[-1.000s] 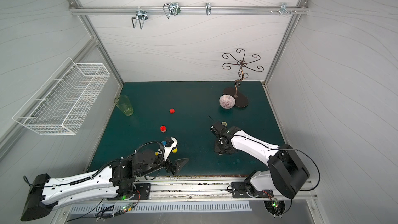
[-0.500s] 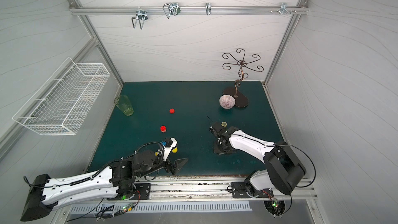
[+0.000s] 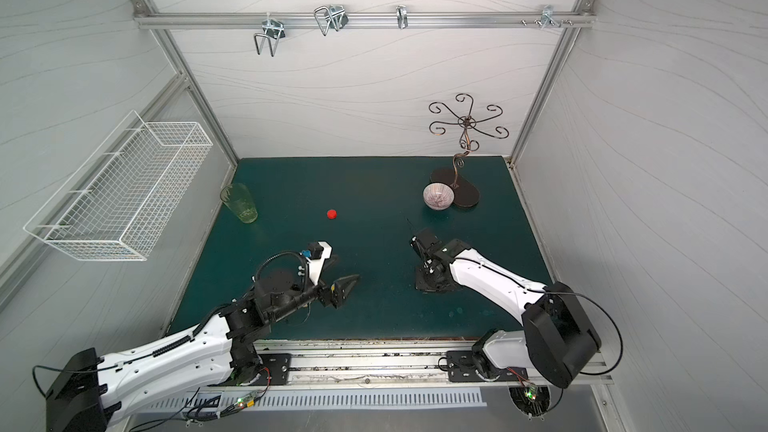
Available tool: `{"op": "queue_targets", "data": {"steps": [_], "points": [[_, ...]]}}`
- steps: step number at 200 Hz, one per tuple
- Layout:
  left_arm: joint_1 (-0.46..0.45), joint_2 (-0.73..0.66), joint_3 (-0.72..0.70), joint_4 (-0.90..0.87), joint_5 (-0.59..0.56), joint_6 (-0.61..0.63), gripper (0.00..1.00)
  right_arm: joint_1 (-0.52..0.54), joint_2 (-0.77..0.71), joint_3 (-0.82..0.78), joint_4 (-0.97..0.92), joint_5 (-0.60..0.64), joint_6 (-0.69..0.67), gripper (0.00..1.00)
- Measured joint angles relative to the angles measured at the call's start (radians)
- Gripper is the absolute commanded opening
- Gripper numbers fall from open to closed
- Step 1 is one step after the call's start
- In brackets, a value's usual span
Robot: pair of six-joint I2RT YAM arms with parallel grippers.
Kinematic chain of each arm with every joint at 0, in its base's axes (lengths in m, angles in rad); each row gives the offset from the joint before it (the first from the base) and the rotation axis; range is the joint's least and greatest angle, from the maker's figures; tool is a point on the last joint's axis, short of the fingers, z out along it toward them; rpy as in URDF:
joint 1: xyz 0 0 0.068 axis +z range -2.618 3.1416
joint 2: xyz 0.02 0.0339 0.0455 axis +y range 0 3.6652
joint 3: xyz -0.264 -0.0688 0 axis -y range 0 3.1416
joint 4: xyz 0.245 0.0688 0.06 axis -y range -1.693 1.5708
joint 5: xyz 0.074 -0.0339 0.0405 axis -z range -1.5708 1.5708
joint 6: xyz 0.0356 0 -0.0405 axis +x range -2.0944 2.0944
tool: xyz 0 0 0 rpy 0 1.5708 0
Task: Close the paint jar lid
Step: Pick up the paint jar from the center of the board.
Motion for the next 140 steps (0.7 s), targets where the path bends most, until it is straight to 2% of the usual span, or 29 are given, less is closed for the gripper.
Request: {"op": "queue_targets", "data": {"steps": [62,97,140], "points": [[0.130,0.173,-0.002,0.392,0.265,0.132,0.99,-0.152,-0.011,0.239,-0.080,-0.166,-0.150,0.29],[0.183,0.327,0.030,0.476,0.393,0.171,0.99,-0.189,0.041,0.378,-0.117,-0.267,-0.216,0.29],[0.195,0.519,0.066,0.582,0.497,0.164,0.95,-0.181,0.144,0.495,-0.139,-0.365,-0.258,0.27]]}}
